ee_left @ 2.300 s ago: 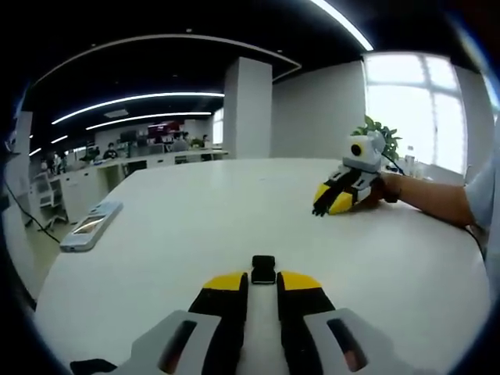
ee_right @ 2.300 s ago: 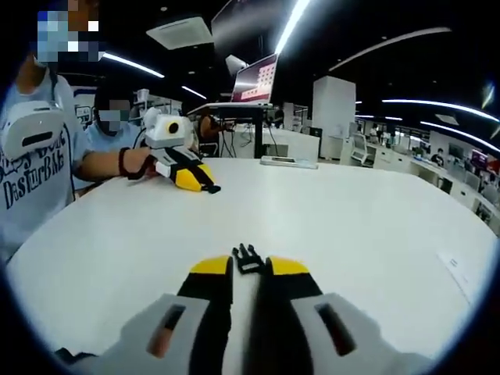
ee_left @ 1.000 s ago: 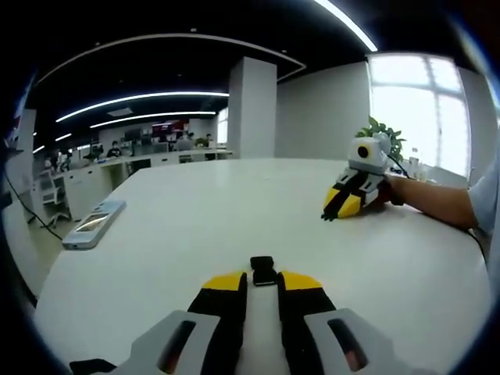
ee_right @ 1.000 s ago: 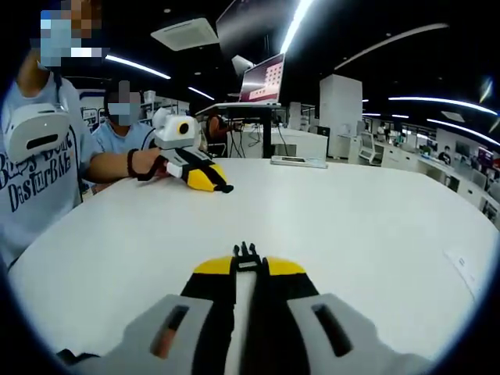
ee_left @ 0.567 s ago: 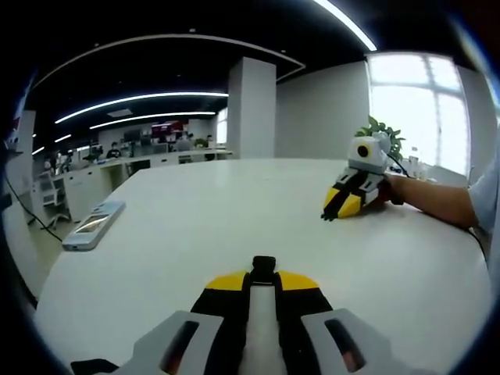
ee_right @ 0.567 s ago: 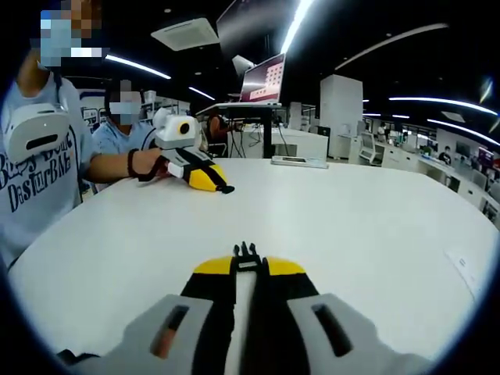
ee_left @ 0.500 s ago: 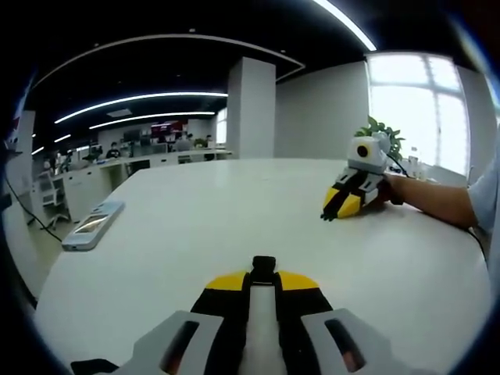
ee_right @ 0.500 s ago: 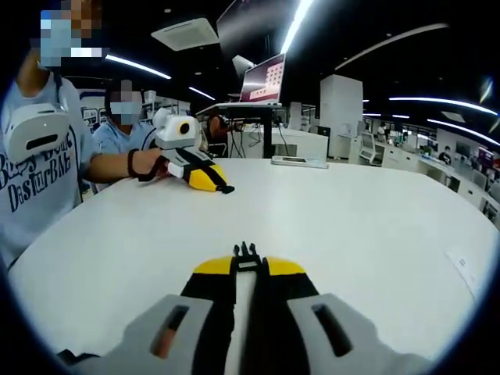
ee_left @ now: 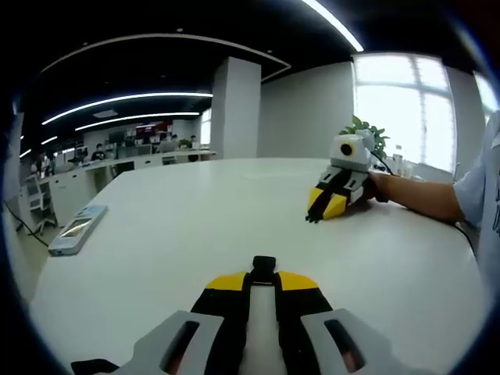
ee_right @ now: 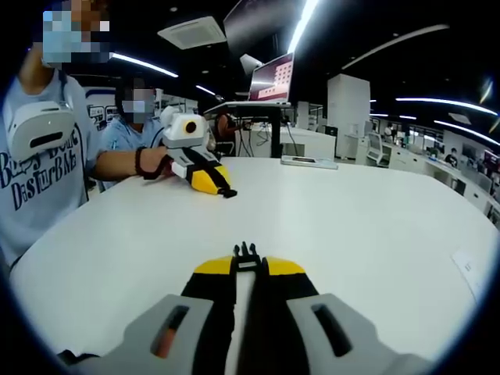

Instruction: Snap the two parts of the plastic buckle together until the buckle closes and remains connected.

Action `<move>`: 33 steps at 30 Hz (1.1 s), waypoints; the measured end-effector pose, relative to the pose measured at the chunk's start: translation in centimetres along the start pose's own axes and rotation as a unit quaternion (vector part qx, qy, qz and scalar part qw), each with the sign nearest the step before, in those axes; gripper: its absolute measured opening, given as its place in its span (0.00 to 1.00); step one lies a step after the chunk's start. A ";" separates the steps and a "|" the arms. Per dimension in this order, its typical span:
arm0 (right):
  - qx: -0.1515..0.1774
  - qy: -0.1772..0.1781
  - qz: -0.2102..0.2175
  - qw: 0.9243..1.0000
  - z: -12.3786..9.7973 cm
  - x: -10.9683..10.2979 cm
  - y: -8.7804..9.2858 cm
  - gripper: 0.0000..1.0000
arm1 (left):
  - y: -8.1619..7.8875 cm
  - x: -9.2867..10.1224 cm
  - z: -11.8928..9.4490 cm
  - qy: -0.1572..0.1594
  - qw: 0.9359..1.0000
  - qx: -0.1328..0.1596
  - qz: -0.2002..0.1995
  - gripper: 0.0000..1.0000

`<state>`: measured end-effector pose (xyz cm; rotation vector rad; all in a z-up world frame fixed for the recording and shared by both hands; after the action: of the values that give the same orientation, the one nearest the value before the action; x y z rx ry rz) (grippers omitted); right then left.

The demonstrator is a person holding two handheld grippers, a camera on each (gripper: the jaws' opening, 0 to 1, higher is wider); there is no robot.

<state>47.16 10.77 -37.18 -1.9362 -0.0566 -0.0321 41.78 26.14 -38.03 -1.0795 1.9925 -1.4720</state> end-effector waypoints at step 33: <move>0.006 -0.080 -0.030 0.996 4.5 -4.5 -2.8 0.13 | 0.6 4.5 -0.1 0.123 0.992 -0.010 0.040 0.12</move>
<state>42.45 15.89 -36.38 -1.9222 -0.2211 0.0831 38.81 22.67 -38.12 -0.8483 2.1939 -1.6108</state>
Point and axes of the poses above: the point that each gripper's makers call its tool centre point, and the gripper's own axes: z roughly forward along the fingers, x roughly to its right, y roughly out of its underside, the point moved 1 cm from there along -z, roughly backward along the fingers
